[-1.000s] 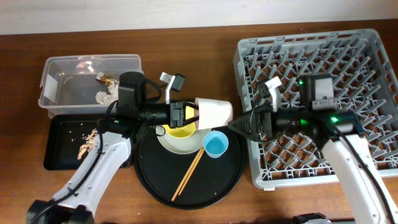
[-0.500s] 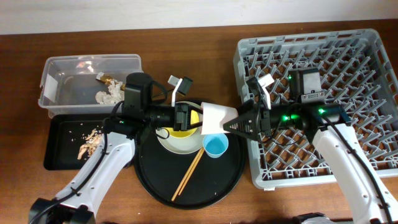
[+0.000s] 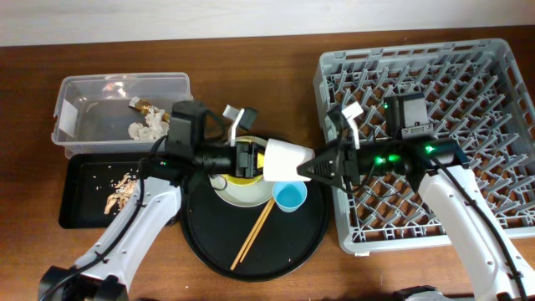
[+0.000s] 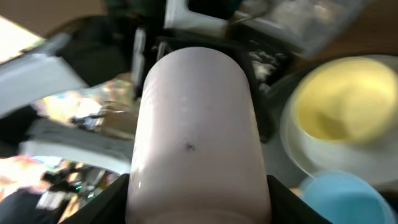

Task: Sort waste into correct bins and load items into the dishwasher rack
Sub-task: 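Place the pink cup upside down in the dish rack with the right gripper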

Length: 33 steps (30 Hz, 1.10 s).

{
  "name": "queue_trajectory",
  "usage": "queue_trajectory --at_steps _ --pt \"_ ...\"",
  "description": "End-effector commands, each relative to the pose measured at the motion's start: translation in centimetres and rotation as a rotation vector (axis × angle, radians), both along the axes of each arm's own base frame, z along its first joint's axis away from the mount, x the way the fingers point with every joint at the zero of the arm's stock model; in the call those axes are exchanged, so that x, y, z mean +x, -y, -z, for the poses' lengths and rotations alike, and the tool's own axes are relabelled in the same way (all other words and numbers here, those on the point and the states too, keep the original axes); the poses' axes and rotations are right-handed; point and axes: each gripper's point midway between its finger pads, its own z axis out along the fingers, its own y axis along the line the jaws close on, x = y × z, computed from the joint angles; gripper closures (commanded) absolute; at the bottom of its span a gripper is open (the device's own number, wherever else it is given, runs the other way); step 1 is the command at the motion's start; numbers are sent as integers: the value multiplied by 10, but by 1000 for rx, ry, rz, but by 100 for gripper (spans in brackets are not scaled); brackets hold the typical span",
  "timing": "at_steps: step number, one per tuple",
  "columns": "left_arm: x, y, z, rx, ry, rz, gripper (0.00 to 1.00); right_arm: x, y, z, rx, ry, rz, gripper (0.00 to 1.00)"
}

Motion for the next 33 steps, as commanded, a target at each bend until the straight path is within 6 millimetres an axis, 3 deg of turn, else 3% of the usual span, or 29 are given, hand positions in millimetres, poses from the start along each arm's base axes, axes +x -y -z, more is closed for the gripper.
queue_trajectory --at_steps 1,3,4,7,11,13,17,24,26,28,31,33 --pt "24 -27 39 215 102 -135 57 17 21 33 -238 0 140 51" --pt "31 -53 46 294 113 -205 56 20 36 40 -330 -5 203 51" --pt "35 -74 41 320 126 -263 56 22 54 39 -440 -7 274 51" --pt "33 -112 35 413 148 -361 56 22 91 21 -612 -41 390 53" --pt "12 -160 43 637 124 -473 56 13 166 -13 -876 -92 624 53" --pt "6 -170 44 689 115 -500 56 7 206 -12 -971 -170 767 53" --pt "5 -170 42 691 119 -503 56 11 242 4 -984 -303 866 53" --pt "4 -170 43 692 115 -502 56 31 262 68 -1030 -545 785 51" --pt "4 -170 43 692 115 -502 56 34 267 88 -1066 -609 751 45" --pt "4 -170 43 691 115 -502 56 37 267 106 -1075 -665 715 31" --pt "4 -170 43 690 115 -502 51 37 266 106 -1067 -667 712 9" --pt "4 -164 41 672 126 -484 49 37 257 90 -1011 -634 723 6"
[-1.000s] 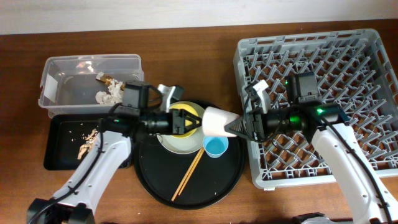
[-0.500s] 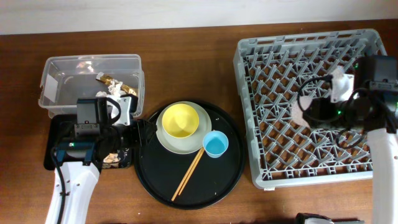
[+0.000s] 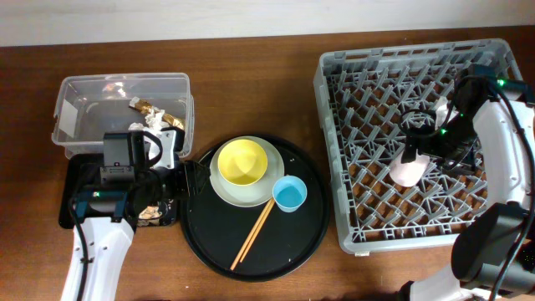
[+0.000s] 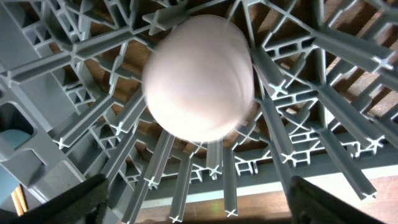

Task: Sort waste into correct bins and load items into the dishwasher rack
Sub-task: 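Place the pink cup upside down in the dish rack with the right gripper, then grasp the blue cup with the left gripper and hand it to the right gripper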

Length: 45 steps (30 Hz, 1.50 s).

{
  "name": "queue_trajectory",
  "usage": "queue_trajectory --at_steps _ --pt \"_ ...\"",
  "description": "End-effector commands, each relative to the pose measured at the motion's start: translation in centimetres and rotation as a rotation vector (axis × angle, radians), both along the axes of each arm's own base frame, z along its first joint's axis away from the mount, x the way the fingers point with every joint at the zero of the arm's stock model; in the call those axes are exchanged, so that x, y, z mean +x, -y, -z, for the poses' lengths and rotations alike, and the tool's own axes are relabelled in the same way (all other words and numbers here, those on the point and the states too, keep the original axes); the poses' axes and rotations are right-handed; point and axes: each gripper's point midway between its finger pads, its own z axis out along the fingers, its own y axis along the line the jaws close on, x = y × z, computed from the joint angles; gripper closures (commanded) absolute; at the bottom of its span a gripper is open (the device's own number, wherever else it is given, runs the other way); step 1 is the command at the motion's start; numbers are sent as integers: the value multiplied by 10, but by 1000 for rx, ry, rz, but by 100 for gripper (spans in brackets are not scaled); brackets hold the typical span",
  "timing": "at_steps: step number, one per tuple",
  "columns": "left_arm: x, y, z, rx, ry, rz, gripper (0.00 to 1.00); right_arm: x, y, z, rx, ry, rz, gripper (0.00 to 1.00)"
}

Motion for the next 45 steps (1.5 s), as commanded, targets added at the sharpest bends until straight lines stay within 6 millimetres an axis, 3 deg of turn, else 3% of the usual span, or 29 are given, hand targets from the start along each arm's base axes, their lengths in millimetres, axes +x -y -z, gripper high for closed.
queue_trajectory --at_steps 1,5,8,11,14,16,17,18,21,26,27,30,33,35,40,45 --pt "0 9 -8 -13 38 41 49 2 -6 -29 27 91 9 7" --pt "4 58 -12 -11 118 199 45 -7 -25 -83 62 293 -39 6" --pt "4 108 20 54 98 335 44 -16 -42 -123 105 456 -61 1" --pt "-1 142 61 65 19 424 45 -19 -49 -122 142 452 -64 1" --pt "-15 161 106 93 -95 480 46 -20 -49 -116 149 429 -61 1" --pt "-20 164 123 105 -142 488 81 -20 -49 -116 149 429 -61 1" --pt "-20 164 122 104 -142 486 92 -20 -49 -116 149 429 -61 1" --pt "-18 166 119 101 -132 487 99 -20 -49 -116 148 432 -61 1" --pt "-7 163 93 80 -75 463 100 -19 -48 -115 143 431 -61 1" --pt "23 116 9 -69 36 208 100 -19 -47 -104 147 385 -56 1" --pt "28 107 -12 -171 48 177 100 -18 -69 -103 254 411 -157 1" --pt "28 114 -47 -455 34 263 100 -19 -127 -101 505 470 -335 1" --pt "17 131 -69 -645 -1 398 100 -25 -188 -91 754 501 -463 1" --pt "10 135 -75 -708 -26 452 100 -30 -222 -100 938 569 -552 1" --pt "6 139 -76 -720 -40 469 100 -43 -268 -128 1135 665 -749 1" --pt "-6 157 -81 -739 -63 525 100 -49 -286 -137 1183 679 -812 1"
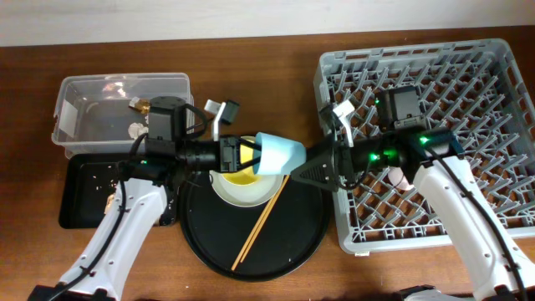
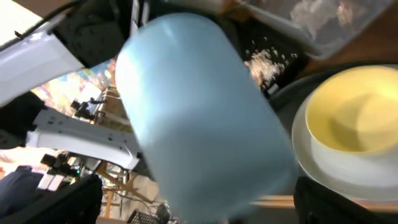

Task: Sort waste into correct bins and load items into the dishwasher rack
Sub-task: 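Grasp the blue cup with the left gripper and hand it to the right gripper, then place the blue cup upside down in the dish rack with the right gripper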

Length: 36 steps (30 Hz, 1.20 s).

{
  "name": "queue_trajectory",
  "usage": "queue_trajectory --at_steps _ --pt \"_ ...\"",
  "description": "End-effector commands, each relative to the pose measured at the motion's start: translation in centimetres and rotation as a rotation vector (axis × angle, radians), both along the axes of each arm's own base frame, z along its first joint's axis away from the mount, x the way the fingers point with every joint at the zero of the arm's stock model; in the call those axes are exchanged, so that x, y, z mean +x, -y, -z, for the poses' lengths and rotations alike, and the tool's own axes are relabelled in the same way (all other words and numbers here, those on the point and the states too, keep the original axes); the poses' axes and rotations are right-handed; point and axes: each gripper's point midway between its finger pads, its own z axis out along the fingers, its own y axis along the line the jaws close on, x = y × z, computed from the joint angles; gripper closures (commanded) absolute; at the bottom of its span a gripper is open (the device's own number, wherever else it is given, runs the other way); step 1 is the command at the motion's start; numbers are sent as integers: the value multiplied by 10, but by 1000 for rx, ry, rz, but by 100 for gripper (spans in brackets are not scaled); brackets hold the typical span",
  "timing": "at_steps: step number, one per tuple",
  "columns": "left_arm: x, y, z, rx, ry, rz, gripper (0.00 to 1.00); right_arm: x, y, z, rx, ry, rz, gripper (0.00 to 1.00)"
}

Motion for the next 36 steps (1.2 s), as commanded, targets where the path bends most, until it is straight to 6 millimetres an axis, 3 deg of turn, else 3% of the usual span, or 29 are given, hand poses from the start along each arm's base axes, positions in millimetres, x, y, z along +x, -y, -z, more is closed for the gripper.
queue_trajectory --at_steps 1,3,9,15,22,23,24,26,29,31,33,35,36 --pt "-9 14 -11 -40 -2 60 100 -13 -12 -12 65 -8 -69 1" --pt "-8 17 -15 -49 9 63 100 -19 -18 -14 77 -13 -97 0" --pt "-9 17 -16 -52 5 67 100 -18 -21 -16 84 23 -108 14" --pt "-11 17 -16 -56 -1 75 100 -9 -23 -21 93 116 -105 14" --pt "-10 17 -16 -57 4 74 100 -9 -23 -21 92 113 -105 46" --pt "-9 17 -16 -53 6 70 81 -9 -23 -21 92 113 -105 46" --pt "-8 17 -15 -48 30 68 71 -8 -23 -20 87 114 -102 46" --pt "0 14 -3 12 67 19 64 -3 -21 -11 35 112 -67 46" --pt "18 -19 56 323 70 -157 60 15 -2 32 -220 66 86 51" --pt "26 -51 67 433 65 -250 60 27 29 47 -381 26 207 53" --pt "30 -94 69 550 64 -370 59 36 62 49 -519 -10 313 54" --pt "25 -138 69 665 41 -493 59 44 107 35 -681 -36 459 57" --pt "20 -150 68 694 36 -515 59 47 131 26 -759 -53 550 59"
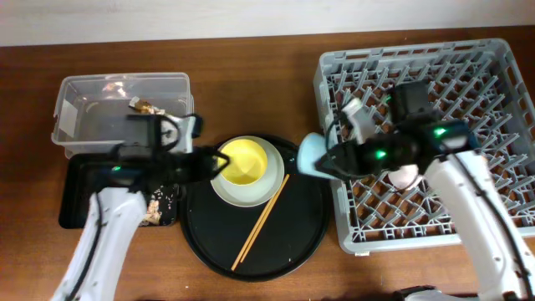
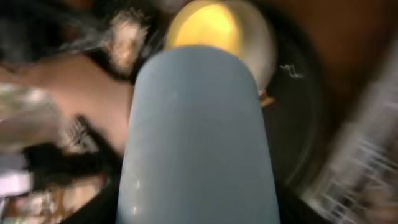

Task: Sort waste into correct bins and load items into the dishwasher rack
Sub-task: 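Place the blue cup upside down in the dish rack with the right gripper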

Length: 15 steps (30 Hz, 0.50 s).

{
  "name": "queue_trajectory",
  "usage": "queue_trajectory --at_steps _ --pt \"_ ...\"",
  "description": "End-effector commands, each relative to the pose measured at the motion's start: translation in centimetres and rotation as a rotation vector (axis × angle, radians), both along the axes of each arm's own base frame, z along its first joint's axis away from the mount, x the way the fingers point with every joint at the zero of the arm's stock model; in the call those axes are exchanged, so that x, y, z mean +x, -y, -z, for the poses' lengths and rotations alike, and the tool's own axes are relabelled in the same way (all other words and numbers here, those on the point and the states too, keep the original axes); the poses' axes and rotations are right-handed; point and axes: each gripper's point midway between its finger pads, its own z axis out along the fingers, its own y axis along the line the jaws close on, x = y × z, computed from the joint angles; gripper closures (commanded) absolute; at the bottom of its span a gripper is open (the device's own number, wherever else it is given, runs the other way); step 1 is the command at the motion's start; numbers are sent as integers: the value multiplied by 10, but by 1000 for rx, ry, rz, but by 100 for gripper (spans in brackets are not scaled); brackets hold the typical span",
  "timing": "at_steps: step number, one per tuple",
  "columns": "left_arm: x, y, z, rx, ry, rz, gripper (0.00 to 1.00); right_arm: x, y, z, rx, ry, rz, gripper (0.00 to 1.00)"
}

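Note:
A light blue cup (image 1: 310, 155) hangs sideways over the right part of the round black tray (image 1: 288, 251), just left of the grey dishwasher rack (image 1: 493, 75). My right gripper (image 1: 323, 157) is shut on it. In the right wrist view the blue cup (image 2: 196, 137) fills most of the frame and hides the fingers. A white cup (image 1: 407, 176) lies in the rack behind the right arm. My left gripper (image 1: 211, 162) sits open and empty at the left rim of the yellow bowl (image 1: 243, 160). Chopsticks (image 1: 260, 221) lie on the tray.
The yellow bowl sits on a white plate (image 1: 269, 186). A clear bin (image 1: 84, 117) holding wrappers stands at the back left. In front of it is a black rectangular tray (image 1: 84, 188) with scraps.
The left gripper has let go of the blue cup and drawn back left to the bowl's rim. The right gripper now holds the cup alone, further right by the rack's left wall.
First both grippers met on a white cup above the round tray. Then the white cup lay in the rack under the open right gripper, and the blue cup stood on the tray. Later both grippers met on the blue cup over the bowl. Now only the right holds it.

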Motion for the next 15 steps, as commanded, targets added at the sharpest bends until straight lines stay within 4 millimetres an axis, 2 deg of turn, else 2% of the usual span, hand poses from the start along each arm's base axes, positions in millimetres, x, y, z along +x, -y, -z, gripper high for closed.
queue_trajectory --at_steps 1,2,4,7,11,15 --pt "-3 -50 -8 181 67 -107 59 24 74 -31 -298 84 252 61" --pt "-6 -53 -8 187 64 -108 59 26 96 -41 -362 81 331 64" --pt "-8 -53 -7 186 55 -108 59 30 125 -52 -428 56 442 68" --pt "-8 -53 -7 186 55 -108 59 50 157 -56 -459 -30 533 69" --pt "-10 -53 -6 187 46 -107 60 84 187 -22 -535 -202 582 68" --pt "-10 -53 -6 187 44 -107 60 105 192 33 -554 -340 548 67"
